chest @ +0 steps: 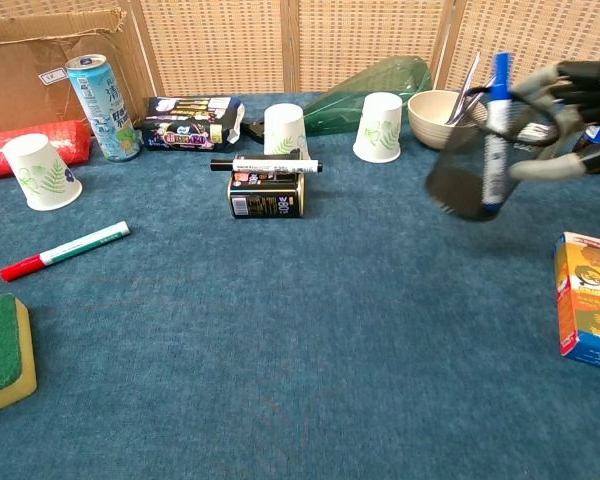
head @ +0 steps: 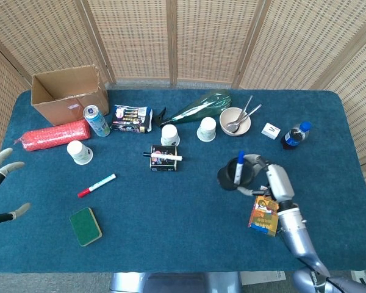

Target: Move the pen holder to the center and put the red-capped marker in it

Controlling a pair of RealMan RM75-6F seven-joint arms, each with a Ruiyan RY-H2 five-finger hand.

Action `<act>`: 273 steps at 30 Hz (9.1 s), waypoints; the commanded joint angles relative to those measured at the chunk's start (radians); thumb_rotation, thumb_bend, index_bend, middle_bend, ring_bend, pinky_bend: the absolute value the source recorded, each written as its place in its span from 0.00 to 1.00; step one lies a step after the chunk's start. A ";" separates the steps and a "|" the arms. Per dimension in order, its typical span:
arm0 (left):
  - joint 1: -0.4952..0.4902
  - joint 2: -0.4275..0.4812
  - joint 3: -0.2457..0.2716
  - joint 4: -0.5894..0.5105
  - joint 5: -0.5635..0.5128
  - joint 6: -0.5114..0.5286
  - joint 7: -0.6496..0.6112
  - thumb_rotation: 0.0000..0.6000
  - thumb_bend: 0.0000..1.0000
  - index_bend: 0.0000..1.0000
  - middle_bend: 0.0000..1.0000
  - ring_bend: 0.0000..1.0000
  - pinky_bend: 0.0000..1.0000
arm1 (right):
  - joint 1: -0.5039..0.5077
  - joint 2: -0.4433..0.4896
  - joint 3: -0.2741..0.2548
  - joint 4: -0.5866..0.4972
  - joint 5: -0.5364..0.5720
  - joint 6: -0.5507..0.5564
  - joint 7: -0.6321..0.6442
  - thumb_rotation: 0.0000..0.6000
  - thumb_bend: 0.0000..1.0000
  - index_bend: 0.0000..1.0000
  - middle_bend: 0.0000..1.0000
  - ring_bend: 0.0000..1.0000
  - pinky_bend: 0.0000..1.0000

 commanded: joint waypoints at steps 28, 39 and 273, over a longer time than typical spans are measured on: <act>0.005 0.001 -0.003 0.061 -0.018 0.001 -0.066 1.00 0.18 0.21 0.00 0.00 0.00 | 0.262 -0.404 0.062 0.002 0.115 -0.212 -0.441 1.00 0.00 0.38 0.52 0.53 0.38; 0.005 -0.004 -0.002 0.077 -0.029 -0.006 -0.074 1.00 0.18 0.21 0.00 0.00 0.00 | 0.282 -0.488 0.056 0.115 0.132 -0.198 -0.435 1.00 0.00 0.38 0.51 0.53 0.38; -0.582 -0.348 -0.110 -0.056 -0.662 -0.377 0.770 1.00 0.47 0.49 0.00 0.00 0.22 | -0.327 0.155 -0.068 0.329 -0.109 0.422 0.253 1.00 0.00 0.11 0.13 0.13 0.29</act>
